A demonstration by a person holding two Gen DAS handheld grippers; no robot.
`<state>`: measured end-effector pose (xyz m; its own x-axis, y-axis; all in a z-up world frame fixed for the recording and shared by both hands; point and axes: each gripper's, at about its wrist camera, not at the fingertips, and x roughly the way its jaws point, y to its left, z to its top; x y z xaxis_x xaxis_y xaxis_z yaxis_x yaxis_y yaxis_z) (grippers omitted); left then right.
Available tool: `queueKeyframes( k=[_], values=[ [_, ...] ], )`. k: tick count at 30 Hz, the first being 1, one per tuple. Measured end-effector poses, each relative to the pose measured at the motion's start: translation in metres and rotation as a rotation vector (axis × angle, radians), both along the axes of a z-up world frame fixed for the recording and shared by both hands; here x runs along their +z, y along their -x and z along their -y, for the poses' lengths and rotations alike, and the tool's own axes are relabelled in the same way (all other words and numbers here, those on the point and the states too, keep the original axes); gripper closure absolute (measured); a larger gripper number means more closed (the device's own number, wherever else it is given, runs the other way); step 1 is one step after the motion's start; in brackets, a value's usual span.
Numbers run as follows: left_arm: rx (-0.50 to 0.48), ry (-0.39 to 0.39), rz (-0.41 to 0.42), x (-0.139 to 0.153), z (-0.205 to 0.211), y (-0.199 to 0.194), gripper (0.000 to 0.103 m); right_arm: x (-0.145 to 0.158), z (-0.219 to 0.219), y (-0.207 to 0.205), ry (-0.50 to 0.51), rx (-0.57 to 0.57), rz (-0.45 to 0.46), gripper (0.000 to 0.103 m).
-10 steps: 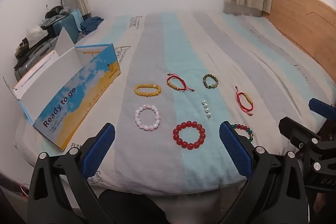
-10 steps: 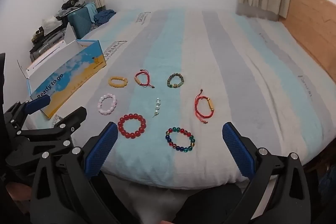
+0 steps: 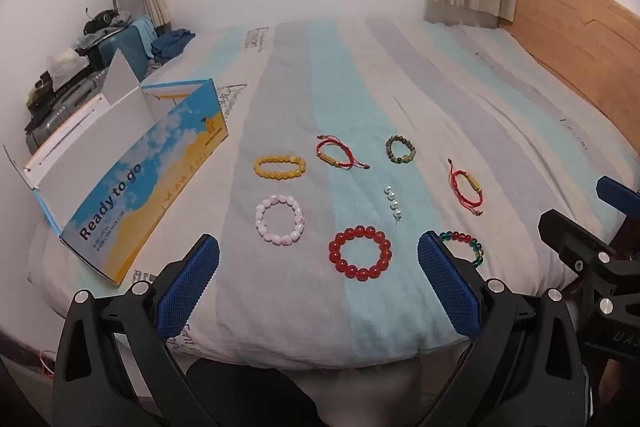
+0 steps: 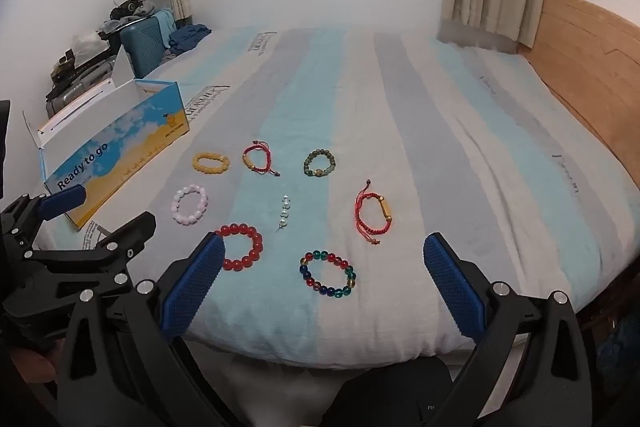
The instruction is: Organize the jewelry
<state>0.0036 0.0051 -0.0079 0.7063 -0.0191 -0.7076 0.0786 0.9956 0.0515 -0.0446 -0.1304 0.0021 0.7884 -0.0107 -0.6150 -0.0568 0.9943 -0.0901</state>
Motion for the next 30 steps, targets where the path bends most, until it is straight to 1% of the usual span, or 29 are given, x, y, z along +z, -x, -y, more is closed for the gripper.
queueKeyframes(
  k=[5, 8, 30],
  values=[
    [-0.002, 0.022, -0.001, 0.0, -0.003, -0.001, 0.006, -0.001, 0.01, -0.01, 0.013, -0.008, -0.008, 0.007],
    [0.004, 0.003, 0.006, 0.0, -0.001, 0.0, 0.006, -0.002, 0.013, -0.013, 0.018, -0.011, -0.006, 0.007],
    [0.011, 0.012, 0.004, 0.0, -0.004, 0.004, 0.006, -0.002, 0.016, -0.007, 0.029, -0.033, 0.006, 0.007]
  ],
)
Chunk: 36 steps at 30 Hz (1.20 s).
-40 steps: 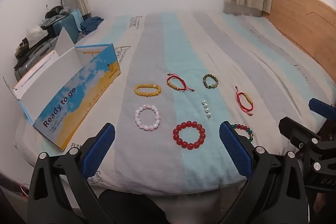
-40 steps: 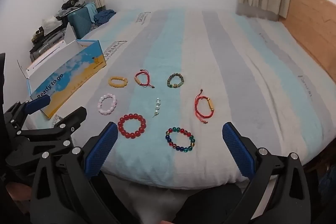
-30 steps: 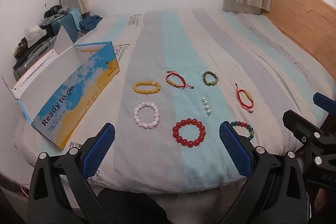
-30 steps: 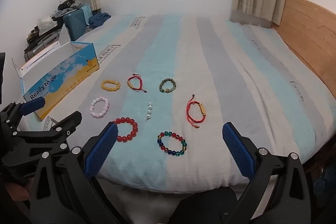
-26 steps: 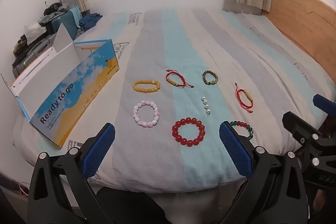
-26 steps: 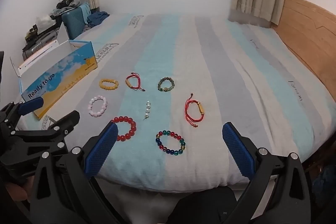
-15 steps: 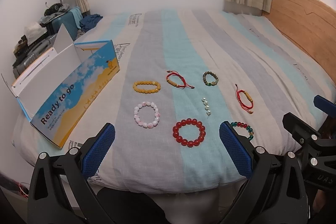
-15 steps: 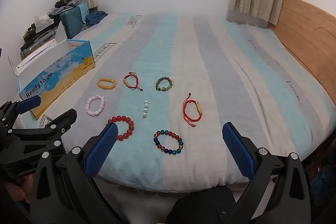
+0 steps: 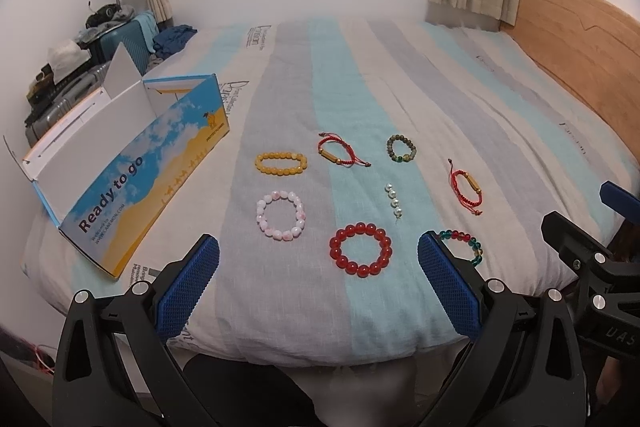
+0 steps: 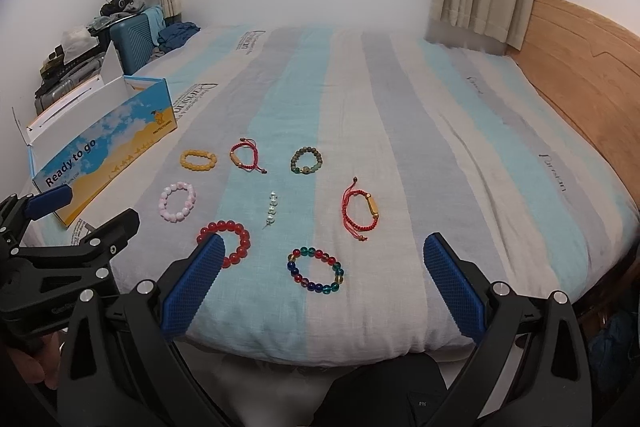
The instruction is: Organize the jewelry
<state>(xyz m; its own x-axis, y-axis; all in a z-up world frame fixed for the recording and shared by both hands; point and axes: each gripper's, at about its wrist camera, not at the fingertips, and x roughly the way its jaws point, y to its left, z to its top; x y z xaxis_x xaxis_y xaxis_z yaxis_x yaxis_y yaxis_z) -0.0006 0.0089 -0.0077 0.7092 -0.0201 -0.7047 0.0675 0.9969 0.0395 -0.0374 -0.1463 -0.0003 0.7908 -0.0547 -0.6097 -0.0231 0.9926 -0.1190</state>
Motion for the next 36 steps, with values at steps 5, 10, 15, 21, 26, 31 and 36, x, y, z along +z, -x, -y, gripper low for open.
queueKeyframes(
  k=[5, 10, 15, 21, 26, 31, 36],
  values=[
    [0.005, 0.002, -0.007, -0.0018, -0.0003, 0.0007, 0.006, 0.0, -0.001, 0.0006, 0.003, -0.001, 0.001, 0.007],
    [0.0, 0.0, -0.004, -0.0012, -0.0002, 0.002, 0.006, 0.0, -0.0008, 0.0008, 0.004, -0.001, 0.001, 0.007],
    [0.0, 0.0, -0.003, -0.0006, 0.0, 0.002, 0.006, -0.0004, -0.0013, 0.0007, 0.003, -0.001, 0.001, 0.007],
    [0.001, -0.004, 0.0, -0.0003, 0.0012, 0.0021, 0.006, -0.0003, -0.0015, 0.0007, 0.003, -0.001, 0.0, 0.007],
    [-0.001, -0.002, -0.003, -0.0011, 0.0011, 0.0012, 0.006, 0.0003, -0.0005, 0.0016, 0.004, -0.003, 0.001, 0.007],
    [0.002, -0.002, -0.004, -0.0003, 0.0013, 0.002, 0.006, 0.0, -0.0008, 0.0017, 0.005, -0.002, 0.002, 0.007],
    [0.002, -0.002, -0.003, 0.0007, 0.0022, 0.002, 0.006, 0.0003, -0.0002, 0.0019, 0.004, -0.002, 0.0, 0.007]
  ],
)
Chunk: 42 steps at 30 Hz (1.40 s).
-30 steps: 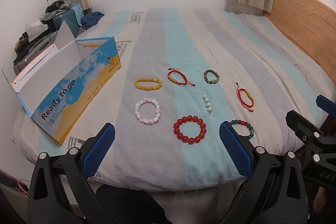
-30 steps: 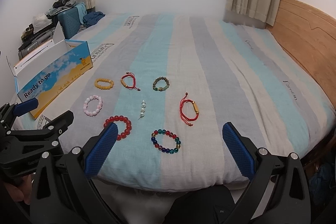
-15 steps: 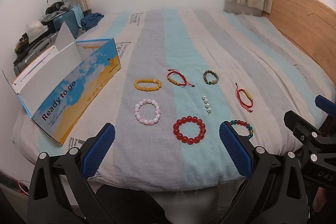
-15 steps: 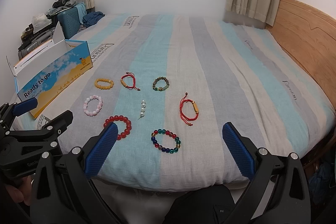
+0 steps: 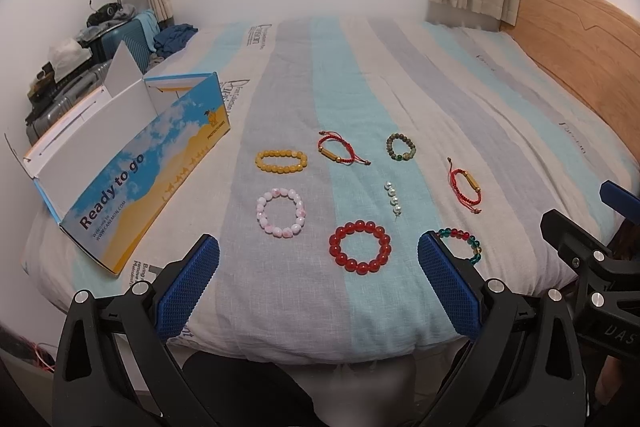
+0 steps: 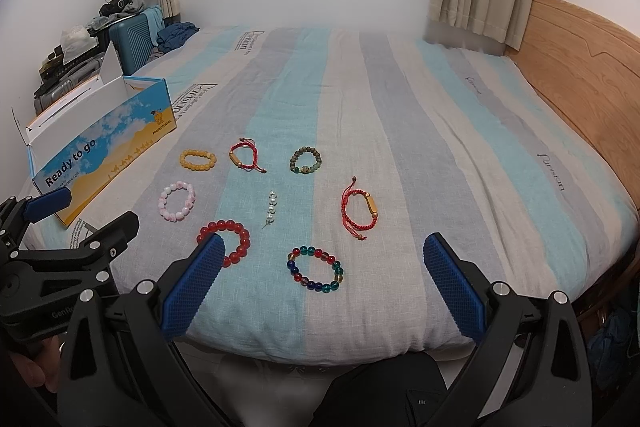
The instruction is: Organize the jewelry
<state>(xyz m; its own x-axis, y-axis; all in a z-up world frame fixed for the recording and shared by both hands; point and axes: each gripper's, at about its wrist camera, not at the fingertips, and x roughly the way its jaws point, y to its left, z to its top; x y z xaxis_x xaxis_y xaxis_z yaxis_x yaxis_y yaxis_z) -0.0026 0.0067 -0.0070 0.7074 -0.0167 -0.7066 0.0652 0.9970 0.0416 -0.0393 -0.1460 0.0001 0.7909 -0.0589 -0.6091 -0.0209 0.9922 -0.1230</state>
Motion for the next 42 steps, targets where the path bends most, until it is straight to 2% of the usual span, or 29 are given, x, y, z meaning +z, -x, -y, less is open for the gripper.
queueKeyframes(
  k=[22, 27, 33, 37, 42],
  values=[
    [-0.006, -0.001, -0.01, -0.002, -0.003, -0.004, 0.006, -0.001, 0.002, -0.002, 0.001, -0.005, -0.012, 0.007],
    [0.001, 0.023, -0.046, -0.009, -0.019, -0.028, 0.006, -0.006, 0.008, -0.017, -0.009, 0.0, -0.051, 0.007],
    [0.007, 0.019, -0.107, -0.03, -0.041, -0.075, 0.006, -0.021, 0.015, -0.05, 0.007, 0.014, -0.112, 0.007],
    [0.007, 0.012, -0.144, -0.046, -0.046, -0.1, 0.006, -0.037, 0.018, -0.077, 0.031, 0.016, -0.16, 0.007],
    [-0.048, -0.022, -0.211, -0.076, -0.032, -0.12, 0.006, -0.07, 0.021, -0.103, 0.08, 0.046, -0.236, 0.007]
  ],
)
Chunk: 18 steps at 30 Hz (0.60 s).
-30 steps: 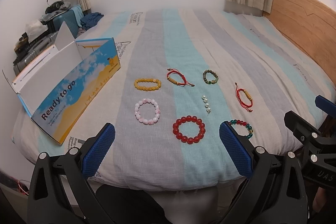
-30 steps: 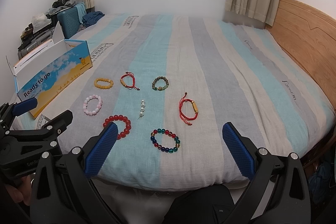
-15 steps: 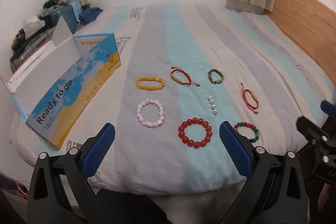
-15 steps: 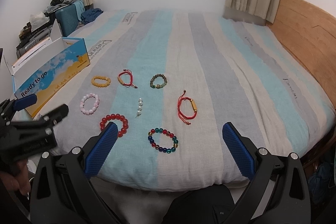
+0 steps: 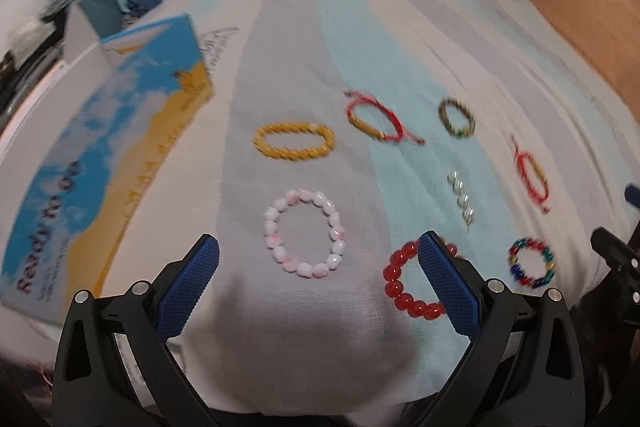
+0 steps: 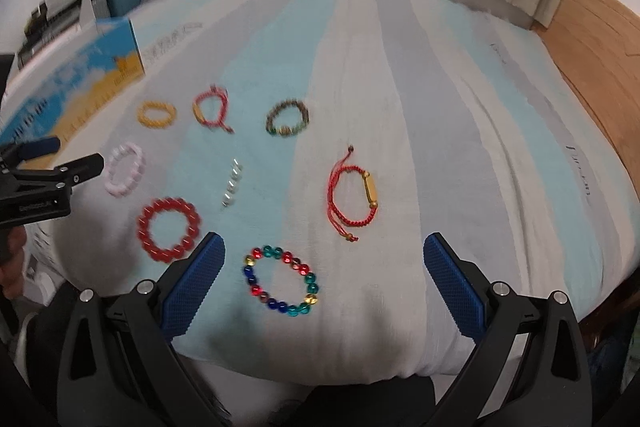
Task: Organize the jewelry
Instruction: 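Grasp the red bead bracelet with the left tool while the right tool grasps the multicolour bead bracelet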
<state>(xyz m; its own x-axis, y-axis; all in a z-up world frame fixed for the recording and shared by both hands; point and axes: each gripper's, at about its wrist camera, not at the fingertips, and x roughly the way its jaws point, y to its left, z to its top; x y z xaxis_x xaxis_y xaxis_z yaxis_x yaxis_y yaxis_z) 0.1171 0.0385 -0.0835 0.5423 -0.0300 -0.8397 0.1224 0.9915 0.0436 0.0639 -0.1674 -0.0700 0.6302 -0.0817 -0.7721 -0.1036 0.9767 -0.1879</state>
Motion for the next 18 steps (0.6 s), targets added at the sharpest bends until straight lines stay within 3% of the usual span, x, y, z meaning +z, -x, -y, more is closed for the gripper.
queueKeyframes(
  k=[6, 10, 18],
  values=[
    [-0.075, -0.024, -0.049, -0.031, 0.029, -0.007, 0.006, -0.04, 0.004, -0.017, 0.045, 0.049, -0.112, 0.02],
    [-0.113, -0.028, -0.074, -0.047, 0.044, -0.01, 0.006, -0.055, 0.004, -0.019, 0.041, 0.077, -0.154, 0.026],
    [-0.157, -0.037, -0.071, -0.069, 0.063, -0.014, 0.011, -0.075, 0.001, -0.021, 0.048, 0.095, -0.21, 0.048]
  ],
)
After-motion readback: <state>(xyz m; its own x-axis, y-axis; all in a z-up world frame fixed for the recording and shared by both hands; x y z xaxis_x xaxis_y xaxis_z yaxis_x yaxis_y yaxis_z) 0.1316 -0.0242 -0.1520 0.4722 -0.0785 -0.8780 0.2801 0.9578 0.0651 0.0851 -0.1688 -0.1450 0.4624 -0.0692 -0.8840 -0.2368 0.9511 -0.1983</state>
